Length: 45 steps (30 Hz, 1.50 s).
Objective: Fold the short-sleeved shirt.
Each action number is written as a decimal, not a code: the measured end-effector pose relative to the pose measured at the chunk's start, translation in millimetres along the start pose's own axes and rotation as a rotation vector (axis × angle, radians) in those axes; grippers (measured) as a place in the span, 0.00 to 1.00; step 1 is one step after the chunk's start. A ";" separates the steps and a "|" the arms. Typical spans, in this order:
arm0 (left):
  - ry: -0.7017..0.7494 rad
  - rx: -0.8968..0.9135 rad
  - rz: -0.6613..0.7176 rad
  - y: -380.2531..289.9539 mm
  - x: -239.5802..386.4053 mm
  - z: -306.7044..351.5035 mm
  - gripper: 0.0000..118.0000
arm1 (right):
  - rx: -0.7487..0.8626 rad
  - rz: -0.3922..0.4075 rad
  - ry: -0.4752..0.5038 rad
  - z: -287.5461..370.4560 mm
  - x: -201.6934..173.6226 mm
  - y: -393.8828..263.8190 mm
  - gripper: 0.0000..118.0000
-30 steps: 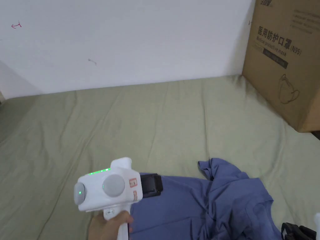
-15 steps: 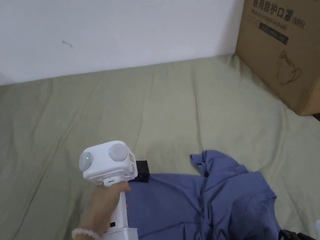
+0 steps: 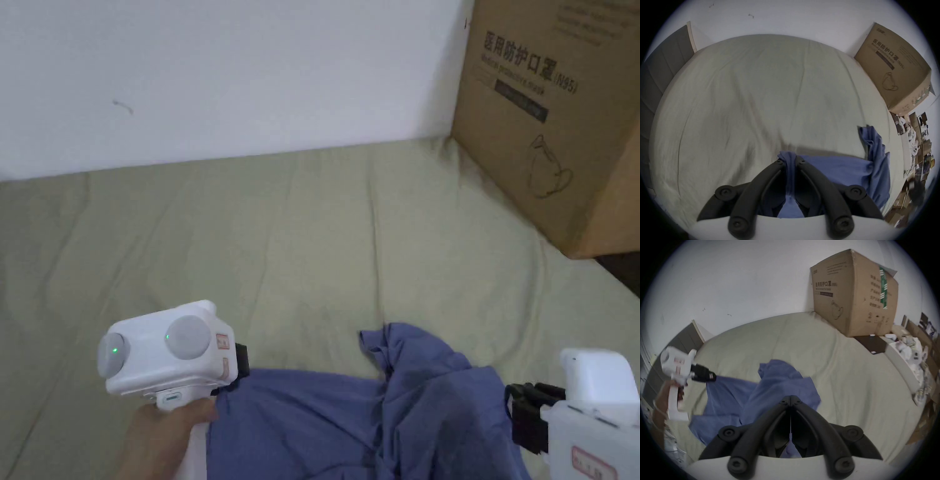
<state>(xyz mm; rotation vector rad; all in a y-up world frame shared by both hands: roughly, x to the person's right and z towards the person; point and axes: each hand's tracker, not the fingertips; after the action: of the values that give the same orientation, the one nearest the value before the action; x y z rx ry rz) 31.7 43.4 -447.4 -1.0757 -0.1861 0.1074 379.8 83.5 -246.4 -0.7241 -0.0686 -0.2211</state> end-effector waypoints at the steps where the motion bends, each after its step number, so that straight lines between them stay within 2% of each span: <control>1: -0.002 0.012 -0.001 -2.7 1.2 6.9 0.07 | -0.024 -0.026 0.036 -12.2 6.5 13.9 0.01; 2: -0.005 0.027 -0.019 -5.1 2.0 13.1 0.07 | -0.060 -0.030 0.068 -28.7 12.9 27.0 0.05; 3: -0.004 0.041 -0.040 -7.2 2.9 18.4 0.07 | -0.087 -0.025 0.073 -44.1 15.7 38.8 0.16; 4: -0.001 0.049 -0.053 -9.6 4.2 23.6 0.07 | -0.121 -0.003 0.048 -65.3 20.0 49.3 0.26; 5: -0.001 0.056 -0.080 -12.4 5.4 28.3 0.07 | -0.177 0.038 0.042 -89.6 25.3 58.5 0.29; 7: -0.001 0.068 -0.097 -16.7 5.4 36.2 0.07 | -0.287 0.108 -0.042 -130.1 26.5 69.4 0.29; 9: -0.006 0.074 -0.106 -19.9 3.5 40.7 0.07 | -0.398 0.125 -0.056 -167.4 32.9 72.6 0.29; 12: -0.010 0.073 -0.104 -21.7 -0.6 39.5 0.07 | -0.469 0.116 0.018 -191.8 35.2 70.2 0.29; 15: -0.014 0.059 -0.085 -23.9 -5.0 35.2 0.07 | -0.464 0.093 0.019 -191.4 38.3 73.4 0.29; 17: -0.017 0.057 -0.080 -25.9 -6.0 34.5 0.07 | -0.478 0.083 0.052 -190.3 44.3 76.8 0.29; 19: -0.019 0.057 -0.073 -26.8 -6.7 34.3 0.07 | -0.495 0.023 0.072 -180.8 43.7 78.6 0.27; 20: -0.020 0.057 -0.071 -27.5 -7.3 34.5 0.07 | -0.488 -0.008 0.082 -178.8 43.1 79.1 0.17; 21: -0.022 0.058 -0.070 -28.0 -7.9 34.7 0.07 | -0.489 -0.008 0.085 -178.5 41.5 76.9 0.01; 25: -0.032 0.052 -0.049 -27.9 -11.5 35.3 0.07 | -0.490 0.034 0.066 -181.5 30.5 66.7 0.01; 26: -0.030 0.049 -0.047 -27.8 -11.9 36.3 0.07 | -0.488 0.028 0.063 -177.2 30.5 69.4 0.00; 27: -0.030 0.050 -0.047 -27.6 -13.0 38.2 0.07 | -0.482 -0.020 0.073 -171.0 31.0 72.5 0.00; 32: -0.024 0.081 -0.041 -21.6 -20.2 60.3 0.07 | -0.404 -0.074 0.111 -145.0 40.7 97.6 0.00; 35: -0.005 0.126 -0.033 -14.3 -27.2 85.8 0.07 | -0.334 -0.101 0.154 -117.9 46.3 123.4 0.00; 40: 0.076 0.246 -0.037 0.0 -41.8 145.2 0.07 | -0.228 -0.078 0.159 -55.4 45.4 163.5 0.00; 45: 0.101 0.347 -0.006 13.0 -54.5 217.8 0.07 | -0.116 -0.105 0.173 1.9 49.5 194.6 0.00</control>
<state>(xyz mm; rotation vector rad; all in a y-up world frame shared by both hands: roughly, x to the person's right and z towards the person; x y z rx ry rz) -65.9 227.9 -363.7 -0.7331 -0.0755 0.0764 471.6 217.4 -364.4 -0.8147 0.0718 -0.3893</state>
